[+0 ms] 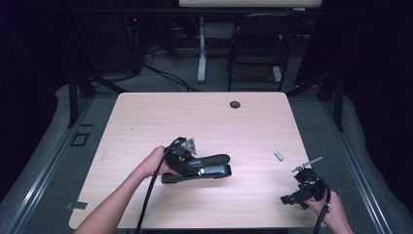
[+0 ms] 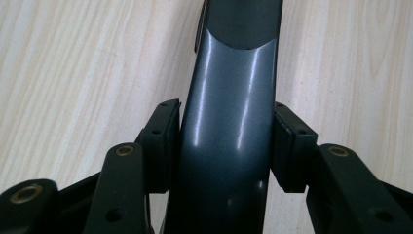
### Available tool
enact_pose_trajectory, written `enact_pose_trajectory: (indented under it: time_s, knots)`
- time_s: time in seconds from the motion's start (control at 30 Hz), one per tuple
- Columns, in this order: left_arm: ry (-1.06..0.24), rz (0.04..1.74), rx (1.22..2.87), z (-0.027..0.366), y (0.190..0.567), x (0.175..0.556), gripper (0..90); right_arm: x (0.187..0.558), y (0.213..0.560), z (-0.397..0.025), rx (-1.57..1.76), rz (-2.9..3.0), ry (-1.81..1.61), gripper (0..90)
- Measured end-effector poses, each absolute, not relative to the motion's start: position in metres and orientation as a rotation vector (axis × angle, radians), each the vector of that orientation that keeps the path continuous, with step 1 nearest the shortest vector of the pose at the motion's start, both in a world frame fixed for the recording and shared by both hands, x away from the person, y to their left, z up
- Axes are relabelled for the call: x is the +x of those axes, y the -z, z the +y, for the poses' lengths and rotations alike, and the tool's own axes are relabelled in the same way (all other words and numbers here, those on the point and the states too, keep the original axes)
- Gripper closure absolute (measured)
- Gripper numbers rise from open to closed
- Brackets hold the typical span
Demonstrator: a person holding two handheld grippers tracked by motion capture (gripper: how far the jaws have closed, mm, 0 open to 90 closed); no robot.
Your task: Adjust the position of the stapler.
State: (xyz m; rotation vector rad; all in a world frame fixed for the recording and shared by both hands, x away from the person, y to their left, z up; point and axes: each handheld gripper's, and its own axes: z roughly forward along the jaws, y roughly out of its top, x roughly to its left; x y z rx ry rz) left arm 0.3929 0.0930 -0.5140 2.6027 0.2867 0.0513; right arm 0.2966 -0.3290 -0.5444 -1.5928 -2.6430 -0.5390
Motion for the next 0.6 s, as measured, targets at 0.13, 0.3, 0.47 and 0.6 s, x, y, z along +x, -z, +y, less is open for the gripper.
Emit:
enact_pose_trajectory:
  time_s: [0.13,0.3,0.47,0.6]
  knots:
    - [-0.053,0.267,2.599,0.093,0.514,0.393,52.3,0.297,0.544,-0.327,-1.585,-2.637,0.537,4.3]
    - [-0.05,0.211,2.592,0.091,0.515,0.393,52.7,0.297,0.544,-0.325,-1.595,-2.653,0.543,4.3]
    - [-0.041,0.162,2.591,0.087,0.515,0.393,53.0,0.298,0.544,-0.325,-1.592,-2.63,0.562,4.3]
    - [0.006,0.126,2.593,0.082,0.515,0.393,53.0,0.298,0.544,-0.325,-1.583,-2.633,0.567,4.3]
